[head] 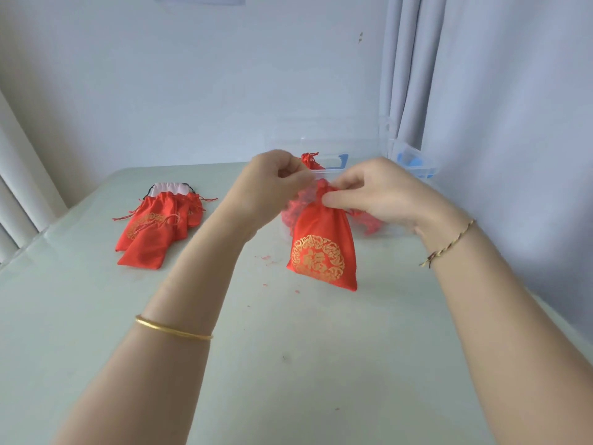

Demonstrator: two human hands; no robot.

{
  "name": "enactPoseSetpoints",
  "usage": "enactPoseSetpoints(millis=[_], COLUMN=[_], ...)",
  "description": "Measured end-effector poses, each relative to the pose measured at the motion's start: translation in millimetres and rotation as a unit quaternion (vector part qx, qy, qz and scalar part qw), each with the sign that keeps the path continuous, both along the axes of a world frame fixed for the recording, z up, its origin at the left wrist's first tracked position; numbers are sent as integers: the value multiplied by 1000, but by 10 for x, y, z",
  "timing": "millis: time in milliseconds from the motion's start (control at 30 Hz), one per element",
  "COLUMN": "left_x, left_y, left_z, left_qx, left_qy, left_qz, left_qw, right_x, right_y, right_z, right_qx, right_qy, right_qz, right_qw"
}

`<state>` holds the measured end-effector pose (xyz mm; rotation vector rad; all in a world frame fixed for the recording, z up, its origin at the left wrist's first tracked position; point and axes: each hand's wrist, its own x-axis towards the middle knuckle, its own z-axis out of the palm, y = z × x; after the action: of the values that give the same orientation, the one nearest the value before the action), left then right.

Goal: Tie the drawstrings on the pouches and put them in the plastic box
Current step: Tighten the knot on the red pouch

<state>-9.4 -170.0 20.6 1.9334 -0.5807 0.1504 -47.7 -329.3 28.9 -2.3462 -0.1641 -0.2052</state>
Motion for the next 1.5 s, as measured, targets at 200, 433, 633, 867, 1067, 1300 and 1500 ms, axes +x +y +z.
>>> enactPoseSetpoints(millis=[200, 433, 633, 867, 1067, 1300, 1500], left_x=[389, 798, 1014, 978, 834, 840, 794], left_y=[-188, -184, 159, 796, 1383, 1578, 1632], left_z=[147, 40, -303, -739, -1064, -1176, -1118], left_qx=[-24, -57, -64, 112, 203, 230, 141], left_qy=[-2, 1, 27, 44, 90, 71, 48], left_qz=[77, 175, 268, 417, 502, 448, 434], left_qw=[997, 983, 961, 901, 836, 861, 888], right_x=[165, 815, 976, 693, 579, 591, 538], right_y=[-311, -581, -699, 45, 765, 1056, 1124], right_z=[644, 822, 392, 325, -128, -522, -667], right_qx=[34, 1, -221, -101, -42, -34, 15], right_qy=[-82, -172, -1, -149, -126, -59, -14], right_qz=[-100, -160, -232, -171, -35, 5, 13], right_qw=[991, 972, 947, 969, 990, 998, 1000])
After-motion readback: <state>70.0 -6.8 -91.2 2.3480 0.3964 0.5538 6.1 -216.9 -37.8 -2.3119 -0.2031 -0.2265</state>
